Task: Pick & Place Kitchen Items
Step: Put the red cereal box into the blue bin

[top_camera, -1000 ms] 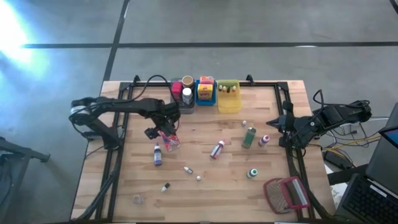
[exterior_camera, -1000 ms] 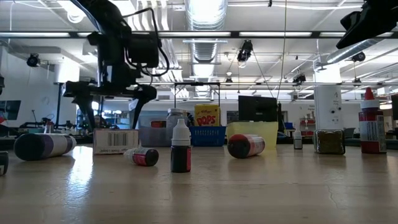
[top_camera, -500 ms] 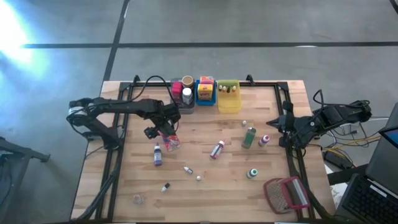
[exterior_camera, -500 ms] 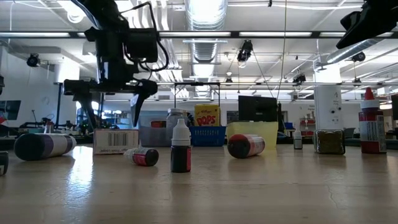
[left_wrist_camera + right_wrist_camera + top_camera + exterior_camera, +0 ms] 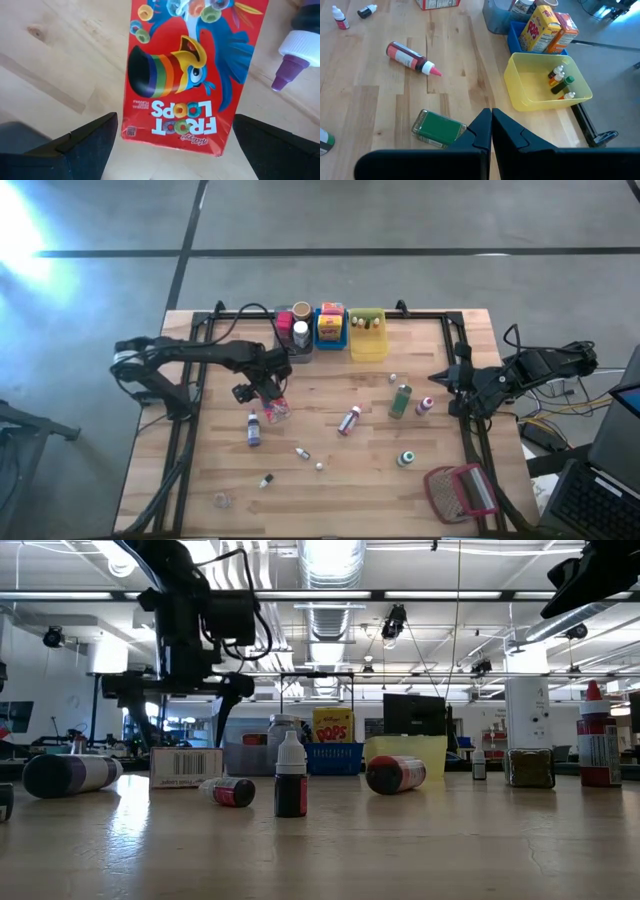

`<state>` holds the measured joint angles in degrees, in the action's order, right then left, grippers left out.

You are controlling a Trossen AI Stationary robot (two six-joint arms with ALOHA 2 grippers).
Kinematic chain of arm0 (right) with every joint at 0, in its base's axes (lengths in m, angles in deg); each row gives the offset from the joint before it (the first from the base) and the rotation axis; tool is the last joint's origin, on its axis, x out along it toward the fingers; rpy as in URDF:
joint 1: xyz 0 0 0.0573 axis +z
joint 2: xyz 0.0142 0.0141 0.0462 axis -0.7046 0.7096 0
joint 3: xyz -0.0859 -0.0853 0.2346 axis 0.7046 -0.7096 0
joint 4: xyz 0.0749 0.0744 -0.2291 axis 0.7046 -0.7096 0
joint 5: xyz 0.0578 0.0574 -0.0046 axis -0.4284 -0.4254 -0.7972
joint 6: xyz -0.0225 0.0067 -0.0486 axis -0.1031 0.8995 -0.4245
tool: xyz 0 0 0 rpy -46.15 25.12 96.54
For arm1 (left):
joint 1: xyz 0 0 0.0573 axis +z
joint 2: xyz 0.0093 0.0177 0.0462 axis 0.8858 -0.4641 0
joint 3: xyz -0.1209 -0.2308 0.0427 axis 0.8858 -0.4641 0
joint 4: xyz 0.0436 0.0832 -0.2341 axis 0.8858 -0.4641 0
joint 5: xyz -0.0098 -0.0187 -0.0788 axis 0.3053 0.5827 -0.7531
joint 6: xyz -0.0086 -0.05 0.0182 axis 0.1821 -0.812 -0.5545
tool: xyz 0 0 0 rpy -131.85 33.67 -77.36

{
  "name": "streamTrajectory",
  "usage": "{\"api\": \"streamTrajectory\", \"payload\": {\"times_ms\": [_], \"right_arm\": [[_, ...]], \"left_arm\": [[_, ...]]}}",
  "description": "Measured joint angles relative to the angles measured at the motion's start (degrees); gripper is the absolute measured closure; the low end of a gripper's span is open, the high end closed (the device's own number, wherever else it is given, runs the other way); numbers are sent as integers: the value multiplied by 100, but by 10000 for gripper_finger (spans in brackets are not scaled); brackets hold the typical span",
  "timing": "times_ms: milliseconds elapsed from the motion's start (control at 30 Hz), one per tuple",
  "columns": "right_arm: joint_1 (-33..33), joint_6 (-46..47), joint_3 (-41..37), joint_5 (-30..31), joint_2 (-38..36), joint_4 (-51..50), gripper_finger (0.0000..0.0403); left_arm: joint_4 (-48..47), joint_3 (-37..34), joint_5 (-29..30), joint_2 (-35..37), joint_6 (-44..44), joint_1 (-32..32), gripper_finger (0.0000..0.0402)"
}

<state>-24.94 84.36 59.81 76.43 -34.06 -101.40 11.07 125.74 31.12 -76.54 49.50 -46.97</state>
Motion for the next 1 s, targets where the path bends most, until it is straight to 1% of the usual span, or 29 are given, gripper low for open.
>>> {"api": "streamTrajectory", "payload": {"times_ms": [300, 467, 733, 1000], "right_arm": [[0, 0, 0, 0, 0, 0, 394], [0, 0, 0, 0, 0, 0, 394], [0, 0, -1, 0, 0, 0, 394], [0, 0, 0, 0, 0, 0, 394]], "left_arm": [[157, 0, -20, -430, 17, -11, 2], [194, 0, -244, -601, -45, -9, 2], [195, 15, -638, -612, -329, 70, 2], [175, 15, -745, -610, -410, 116, 2]]}}
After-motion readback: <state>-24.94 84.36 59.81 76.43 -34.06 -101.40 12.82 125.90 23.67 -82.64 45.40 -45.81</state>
